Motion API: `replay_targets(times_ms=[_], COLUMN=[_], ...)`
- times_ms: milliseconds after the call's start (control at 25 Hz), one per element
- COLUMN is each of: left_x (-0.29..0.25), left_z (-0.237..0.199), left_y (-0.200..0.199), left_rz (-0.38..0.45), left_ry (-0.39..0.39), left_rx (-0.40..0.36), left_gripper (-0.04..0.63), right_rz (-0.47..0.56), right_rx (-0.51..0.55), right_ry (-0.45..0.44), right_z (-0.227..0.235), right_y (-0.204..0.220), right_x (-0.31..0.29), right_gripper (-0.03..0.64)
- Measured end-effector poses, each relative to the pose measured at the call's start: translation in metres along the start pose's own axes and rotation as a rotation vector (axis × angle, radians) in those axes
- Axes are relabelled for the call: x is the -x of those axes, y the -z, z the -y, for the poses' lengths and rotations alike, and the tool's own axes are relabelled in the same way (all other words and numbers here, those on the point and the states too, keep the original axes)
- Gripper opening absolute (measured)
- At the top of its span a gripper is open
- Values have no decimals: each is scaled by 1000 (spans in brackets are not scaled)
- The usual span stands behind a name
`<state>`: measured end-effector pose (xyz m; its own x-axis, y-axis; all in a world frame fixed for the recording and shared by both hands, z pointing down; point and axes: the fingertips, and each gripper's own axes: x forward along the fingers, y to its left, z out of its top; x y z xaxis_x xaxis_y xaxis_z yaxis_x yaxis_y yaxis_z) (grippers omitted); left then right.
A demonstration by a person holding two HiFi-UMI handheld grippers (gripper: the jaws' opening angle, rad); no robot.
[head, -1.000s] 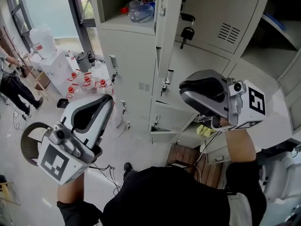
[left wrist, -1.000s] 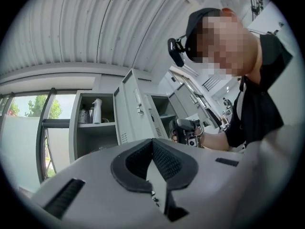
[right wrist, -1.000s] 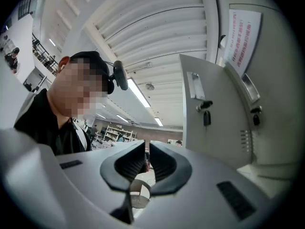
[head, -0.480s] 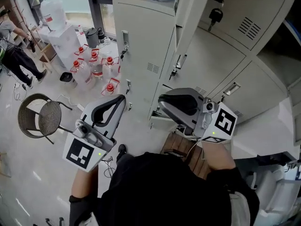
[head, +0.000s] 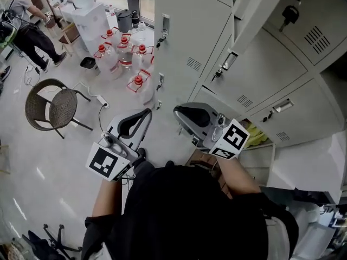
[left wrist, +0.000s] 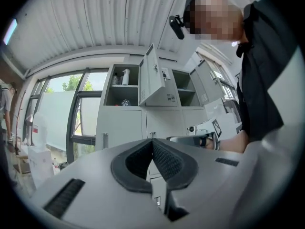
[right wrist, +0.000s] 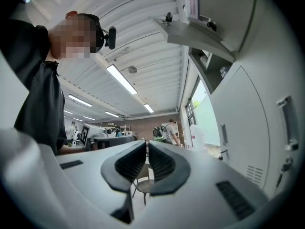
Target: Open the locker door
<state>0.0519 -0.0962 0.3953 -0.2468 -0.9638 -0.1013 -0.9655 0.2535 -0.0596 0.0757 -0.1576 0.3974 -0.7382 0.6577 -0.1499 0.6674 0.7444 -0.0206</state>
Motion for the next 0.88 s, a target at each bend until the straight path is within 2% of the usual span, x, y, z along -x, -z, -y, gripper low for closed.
replay_targets(times_ms=[200, 440, 880], left_x=[4, 7, -15], left_z=[-6, -16, -10], left_y=[49, 97, 117], left_rz=[-48, -71, -113], left_ry=[-19, -31, 92], left_rx=[45, 116, 158], left_gripper=[11, 11, 11], right_rz=[-59, -102, -126], right_rx=[-37, -103, -129], right_ry=[-22, 32, 92], right_z=[5, 25, 44], right_y=[53, 108, 120], right_x=[-6, -1, -12], right_gripper=[21, 16, 12])
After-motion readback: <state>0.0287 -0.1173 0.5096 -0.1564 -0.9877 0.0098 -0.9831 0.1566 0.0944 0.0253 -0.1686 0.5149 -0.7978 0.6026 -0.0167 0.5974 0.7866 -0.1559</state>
